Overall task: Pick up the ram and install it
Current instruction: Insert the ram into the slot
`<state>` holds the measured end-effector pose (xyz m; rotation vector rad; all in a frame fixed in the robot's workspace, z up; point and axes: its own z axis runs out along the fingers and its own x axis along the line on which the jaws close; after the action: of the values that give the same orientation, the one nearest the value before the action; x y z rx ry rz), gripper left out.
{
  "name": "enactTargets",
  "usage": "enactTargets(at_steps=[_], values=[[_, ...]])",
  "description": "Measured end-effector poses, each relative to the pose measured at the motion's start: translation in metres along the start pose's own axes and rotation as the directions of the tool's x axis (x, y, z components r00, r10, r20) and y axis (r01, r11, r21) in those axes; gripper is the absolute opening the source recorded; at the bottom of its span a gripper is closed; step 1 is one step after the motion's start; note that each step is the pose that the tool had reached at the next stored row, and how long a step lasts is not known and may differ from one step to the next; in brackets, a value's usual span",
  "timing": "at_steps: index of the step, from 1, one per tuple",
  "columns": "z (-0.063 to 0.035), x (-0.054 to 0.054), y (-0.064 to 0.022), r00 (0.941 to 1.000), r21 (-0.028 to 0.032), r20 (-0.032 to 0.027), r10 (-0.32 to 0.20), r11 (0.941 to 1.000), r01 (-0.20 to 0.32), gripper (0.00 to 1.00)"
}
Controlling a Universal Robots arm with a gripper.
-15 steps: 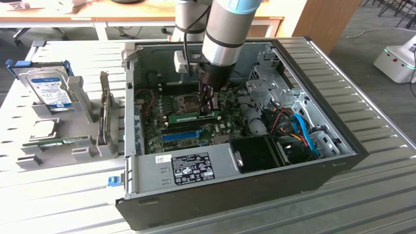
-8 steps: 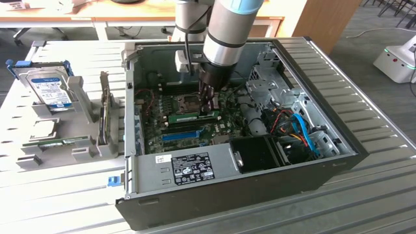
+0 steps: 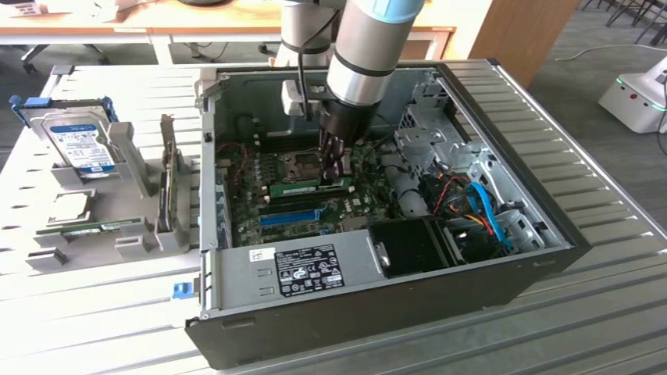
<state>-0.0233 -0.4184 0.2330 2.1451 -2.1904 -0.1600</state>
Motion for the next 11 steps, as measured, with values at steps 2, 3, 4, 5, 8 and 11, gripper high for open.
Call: enactTargets(at_steps=[2,3,4,5,8,11], values=[[0.0000,0.0000,0.0000,1.0000,0.0000,0.0001,0.000,1.0000,0.000,0.12],[0.0000,0.0000,0.0000,1.0000,-0.0002,0.0001,0.000,1.0000,0.000,0.12],[0.0000,0.0000,-0.0003,1.0000,-0.0013,-0.0001,0.000,1.0000,0.000,0.12],[-0.0001,0.0000,-0.0007,1.0000,-0.0029,0.0000,0.000,1.0000,0.000,0.12],[-0.0002,0.0000,-0.0015,1.0000,-0.0045,-0.0001,0.000,1.0000,0.000,0.12],[-0.0003,0.0000,-0.0021,1.0000,-0.0058,-0.0001,0.000,1.0000,0.000,0.12]])
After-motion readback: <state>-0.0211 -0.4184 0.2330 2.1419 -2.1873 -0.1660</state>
